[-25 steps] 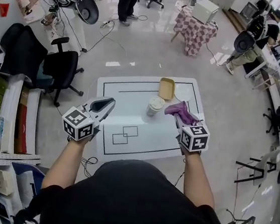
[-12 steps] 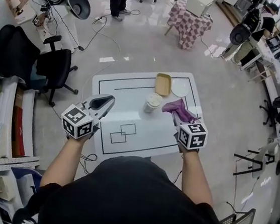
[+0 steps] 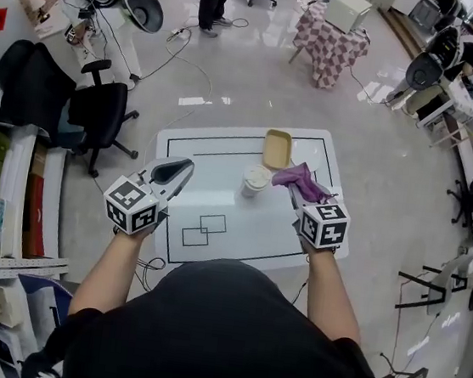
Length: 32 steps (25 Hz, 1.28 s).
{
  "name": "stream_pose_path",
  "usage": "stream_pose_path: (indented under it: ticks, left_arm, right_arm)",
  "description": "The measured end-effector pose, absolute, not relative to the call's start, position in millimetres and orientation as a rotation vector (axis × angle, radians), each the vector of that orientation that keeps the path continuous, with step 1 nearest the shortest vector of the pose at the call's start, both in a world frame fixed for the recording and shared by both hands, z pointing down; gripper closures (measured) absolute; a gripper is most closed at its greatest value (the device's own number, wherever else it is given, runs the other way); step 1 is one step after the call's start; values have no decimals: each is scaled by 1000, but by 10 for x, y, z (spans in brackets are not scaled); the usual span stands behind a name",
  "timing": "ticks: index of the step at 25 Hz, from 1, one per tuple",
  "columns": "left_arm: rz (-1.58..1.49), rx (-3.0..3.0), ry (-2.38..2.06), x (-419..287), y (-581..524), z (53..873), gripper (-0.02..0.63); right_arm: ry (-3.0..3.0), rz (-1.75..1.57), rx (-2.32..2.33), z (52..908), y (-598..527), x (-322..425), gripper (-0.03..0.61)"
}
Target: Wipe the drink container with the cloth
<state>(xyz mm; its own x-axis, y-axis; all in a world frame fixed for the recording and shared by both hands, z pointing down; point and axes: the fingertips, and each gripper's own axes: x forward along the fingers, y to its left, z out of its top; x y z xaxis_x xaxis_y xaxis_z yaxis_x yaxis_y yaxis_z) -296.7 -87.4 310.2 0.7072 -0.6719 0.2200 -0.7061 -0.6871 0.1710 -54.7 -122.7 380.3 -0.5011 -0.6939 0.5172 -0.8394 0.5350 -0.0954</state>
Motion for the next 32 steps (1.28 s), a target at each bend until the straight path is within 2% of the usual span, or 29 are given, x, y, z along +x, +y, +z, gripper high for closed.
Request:
stream_pose_path:
  ticks: [13, 25, 32]
  left_arm:
    - [298, 2596, -1106, -2435, -1212, 3534, 580]
    - [544, 2563, -956, -1791, -1500, 4245, 497]
    - [666, 2546, -898, -1545, -1569, 4765, 423]
  right_arm:
    - [-2486, 469, 1080, 3923, -1777, -244, 502]
    - [-2597, 455, 853, 4227, -2162, -416, 502]
    - [-2626, 464, 689, 4525, -2137, -725, 502]
